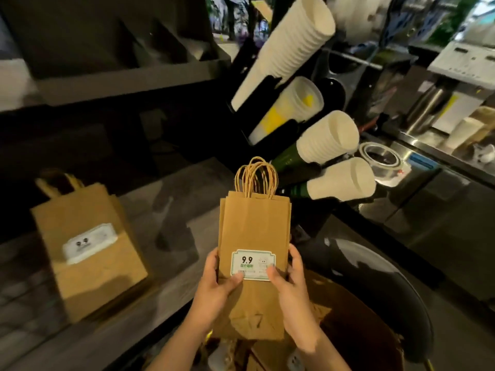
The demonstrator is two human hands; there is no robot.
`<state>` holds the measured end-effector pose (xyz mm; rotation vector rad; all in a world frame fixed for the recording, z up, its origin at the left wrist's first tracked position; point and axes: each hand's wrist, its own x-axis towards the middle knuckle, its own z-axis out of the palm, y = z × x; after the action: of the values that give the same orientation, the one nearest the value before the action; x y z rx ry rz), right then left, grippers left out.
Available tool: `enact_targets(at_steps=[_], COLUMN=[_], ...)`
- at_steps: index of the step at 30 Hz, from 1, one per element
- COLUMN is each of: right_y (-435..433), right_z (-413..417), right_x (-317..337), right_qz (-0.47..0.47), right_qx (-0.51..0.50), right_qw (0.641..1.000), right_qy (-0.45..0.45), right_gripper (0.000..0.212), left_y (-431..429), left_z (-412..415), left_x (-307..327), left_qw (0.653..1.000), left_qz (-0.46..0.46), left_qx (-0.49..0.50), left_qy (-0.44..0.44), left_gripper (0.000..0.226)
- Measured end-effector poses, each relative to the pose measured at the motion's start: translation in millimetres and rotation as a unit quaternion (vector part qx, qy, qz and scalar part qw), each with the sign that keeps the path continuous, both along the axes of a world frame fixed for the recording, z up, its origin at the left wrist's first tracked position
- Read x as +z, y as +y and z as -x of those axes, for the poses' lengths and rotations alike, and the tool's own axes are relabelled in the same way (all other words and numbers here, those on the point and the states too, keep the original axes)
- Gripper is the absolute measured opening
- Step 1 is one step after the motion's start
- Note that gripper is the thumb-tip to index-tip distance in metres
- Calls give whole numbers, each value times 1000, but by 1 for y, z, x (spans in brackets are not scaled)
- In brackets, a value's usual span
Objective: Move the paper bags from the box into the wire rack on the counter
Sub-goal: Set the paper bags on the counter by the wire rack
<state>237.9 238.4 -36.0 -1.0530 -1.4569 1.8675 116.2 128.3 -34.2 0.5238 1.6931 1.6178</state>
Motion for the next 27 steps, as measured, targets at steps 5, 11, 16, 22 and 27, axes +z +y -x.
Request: enact_targets(at_steps=[5, 11, 16, 22, 27], right_y=[-9, -5, -3, -3, 3], right_z=[65, 118, 147, 144, 149], right_x=[34, 59, 42, -3, -11], right_qz=[-89, -155, -161, -113, -110], right_qx=[64, 111, 124, 151, 98], right_qw=[994, 981, 975, 961, 967], right_qy=[-3, -29, -84, -202, -206], right_gripper=[61, 60, 52, 72, 61], left_y=[-12, -11, -7, 0, -3], left_z=[53, 99, 111, 105, 111], left_x=[31, 59, 35, -18, -17], left_qw=[997, 980, 977, 985, 995], left_qz=[0, 14, -4, 72, 44], left_qx=[50, 85, 118, 89, 35], left_qy=[56, 181, 175, 131, 84], left_gripper=[48, 50, 45, 82, 97])
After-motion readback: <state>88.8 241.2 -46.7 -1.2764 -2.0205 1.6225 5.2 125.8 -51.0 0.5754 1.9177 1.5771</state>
